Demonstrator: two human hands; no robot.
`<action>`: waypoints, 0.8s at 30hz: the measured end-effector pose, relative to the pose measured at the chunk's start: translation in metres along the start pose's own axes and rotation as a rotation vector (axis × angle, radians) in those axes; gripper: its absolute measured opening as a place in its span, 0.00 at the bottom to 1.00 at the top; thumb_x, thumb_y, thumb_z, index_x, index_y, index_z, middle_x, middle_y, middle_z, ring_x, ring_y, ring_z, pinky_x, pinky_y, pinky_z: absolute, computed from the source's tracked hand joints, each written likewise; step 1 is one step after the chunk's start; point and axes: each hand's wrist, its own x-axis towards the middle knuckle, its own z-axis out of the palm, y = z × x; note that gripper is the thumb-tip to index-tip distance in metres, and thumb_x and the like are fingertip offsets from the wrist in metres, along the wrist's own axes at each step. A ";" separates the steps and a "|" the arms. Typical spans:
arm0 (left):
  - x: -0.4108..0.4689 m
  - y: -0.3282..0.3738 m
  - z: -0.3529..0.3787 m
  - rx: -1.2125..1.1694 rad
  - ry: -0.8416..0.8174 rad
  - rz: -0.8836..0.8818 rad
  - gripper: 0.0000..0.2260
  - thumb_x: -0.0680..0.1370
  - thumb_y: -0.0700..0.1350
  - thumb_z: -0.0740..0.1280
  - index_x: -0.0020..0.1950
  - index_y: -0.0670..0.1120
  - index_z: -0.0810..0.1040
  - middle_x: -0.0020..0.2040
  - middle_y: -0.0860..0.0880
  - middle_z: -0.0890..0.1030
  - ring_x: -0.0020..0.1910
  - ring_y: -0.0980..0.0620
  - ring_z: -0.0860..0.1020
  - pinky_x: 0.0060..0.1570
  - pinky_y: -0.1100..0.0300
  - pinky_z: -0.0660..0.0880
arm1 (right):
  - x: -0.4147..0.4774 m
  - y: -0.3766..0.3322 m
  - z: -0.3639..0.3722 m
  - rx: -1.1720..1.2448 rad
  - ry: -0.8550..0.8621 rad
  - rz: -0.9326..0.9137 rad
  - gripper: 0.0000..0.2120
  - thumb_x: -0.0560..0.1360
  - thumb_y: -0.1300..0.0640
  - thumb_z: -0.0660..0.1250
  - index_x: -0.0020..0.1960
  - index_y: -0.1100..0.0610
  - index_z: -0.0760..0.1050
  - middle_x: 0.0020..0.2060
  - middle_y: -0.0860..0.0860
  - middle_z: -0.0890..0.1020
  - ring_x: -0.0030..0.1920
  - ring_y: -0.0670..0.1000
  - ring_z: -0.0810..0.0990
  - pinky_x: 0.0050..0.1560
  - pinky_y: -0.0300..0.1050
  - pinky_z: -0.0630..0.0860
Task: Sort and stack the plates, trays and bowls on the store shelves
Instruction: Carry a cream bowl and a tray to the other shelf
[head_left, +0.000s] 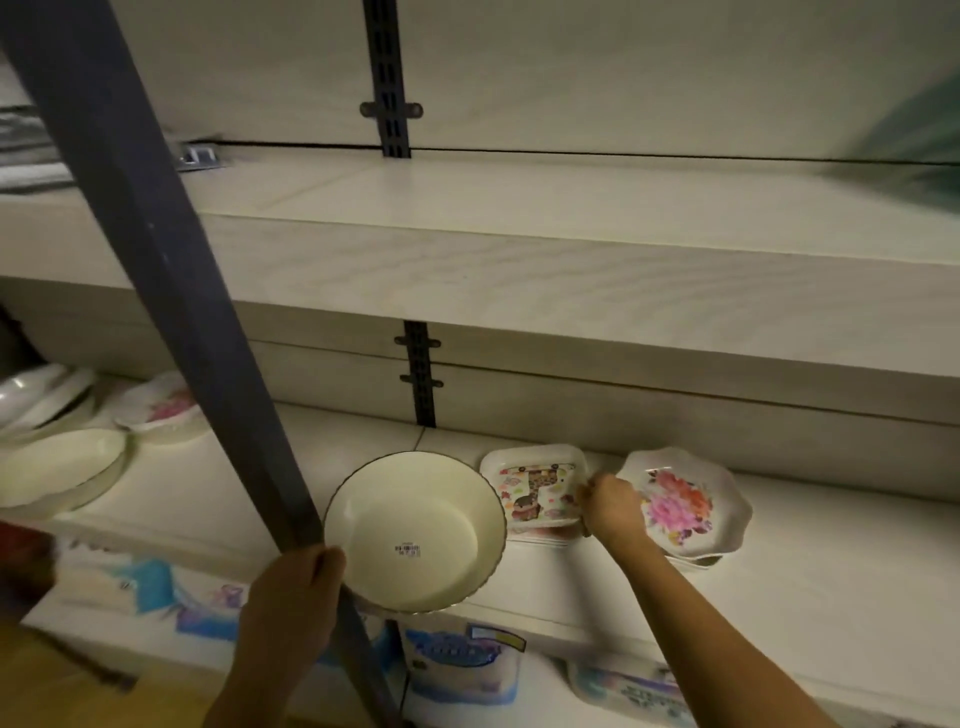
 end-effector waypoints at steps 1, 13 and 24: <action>-0.001 0.002 -0.001 -0.083 0.008 -0.036 0.15 0.70 0.59 0.66 0.45 0.48 0.79 0.41 0.45 0.81 0.43 0.46 0.80 0.47 0.52 0.78 | -0.001 0.000 0.000 -0.019 -0.027 0.000 0.11 0.74 0.60 0.62 0.51 0.66 0.78 0.48 0.62 0.83 0.51 0.61 0.81 0.50 0.49 0.77; 0.045 0.042 0.076 -0.147 0.020 0.117 0.12 0.79 0.40 0.59 0.42 0.34 0.76 0.37 0.37 0.77 0.36 0.47 0.70 0.32 0.61 0.64 | -0.078 0.078 -0.075 0.130 0.113 -0.018 0.11 0.77 0.48 0.58 0.53 0.49 0.78 0.37 0.50 0.86 0.41 0.50 0.84 0.48 0.46 0.78; 0.029 0.188 0.190 -0.264 -0.143 0.223 0.20 0.78 0.41 0.59 0.25 0.45 0.64 0.25 0.45 0.68 0.29 0.46 0.69 0.31 0.57 0.63 | -0.126 0.241 -0.160 -0.105 0.176 0.069 0.12 0.77 0.47 0.57 0.55 0.45 0.77 0.49 0.45 0.84 0.49 0.53 0.81 0.47 0.46 0.77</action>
